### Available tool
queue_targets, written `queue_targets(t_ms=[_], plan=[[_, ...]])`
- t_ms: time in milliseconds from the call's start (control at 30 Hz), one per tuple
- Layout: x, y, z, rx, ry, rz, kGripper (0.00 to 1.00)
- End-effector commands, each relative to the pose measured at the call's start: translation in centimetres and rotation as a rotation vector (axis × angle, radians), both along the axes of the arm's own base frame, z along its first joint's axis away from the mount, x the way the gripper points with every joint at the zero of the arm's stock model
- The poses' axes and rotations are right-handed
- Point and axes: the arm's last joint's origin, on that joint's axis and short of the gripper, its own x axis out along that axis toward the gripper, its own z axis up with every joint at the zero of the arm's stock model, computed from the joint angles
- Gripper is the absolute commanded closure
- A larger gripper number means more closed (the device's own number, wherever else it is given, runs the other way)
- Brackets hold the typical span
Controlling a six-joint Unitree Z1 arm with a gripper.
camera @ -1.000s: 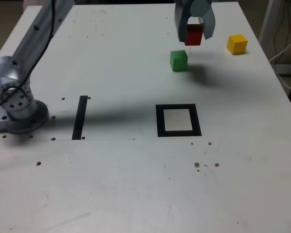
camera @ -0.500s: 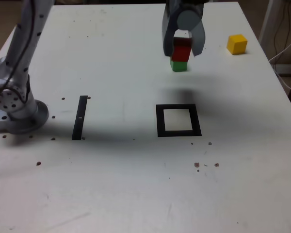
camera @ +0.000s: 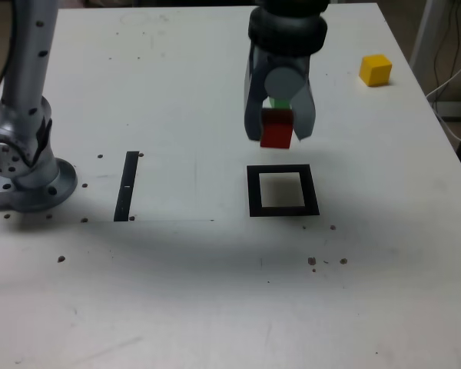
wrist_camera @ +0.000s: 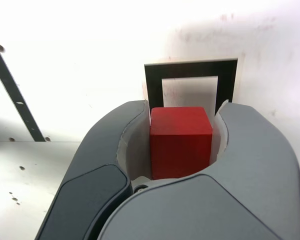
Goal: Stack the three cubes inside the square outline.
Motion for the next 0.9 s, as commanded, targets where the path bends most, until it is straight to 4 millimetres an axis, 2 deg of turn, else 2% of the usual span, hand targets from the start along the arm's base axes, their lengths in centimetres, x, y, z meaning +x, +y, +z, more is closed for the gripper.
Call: queue_targets(t_ms=[0, 500, 867], plan=[[-0.3, -0.2, -0.1, -0.005, -0.011, 0.004, 0.72], [-0.6, -1.9, -3.4, -0.018, -0.037, 0.006, 0.72], [0.2, -2.6, -5.1, -0.025, -0.027, -0.002, 0.72]])
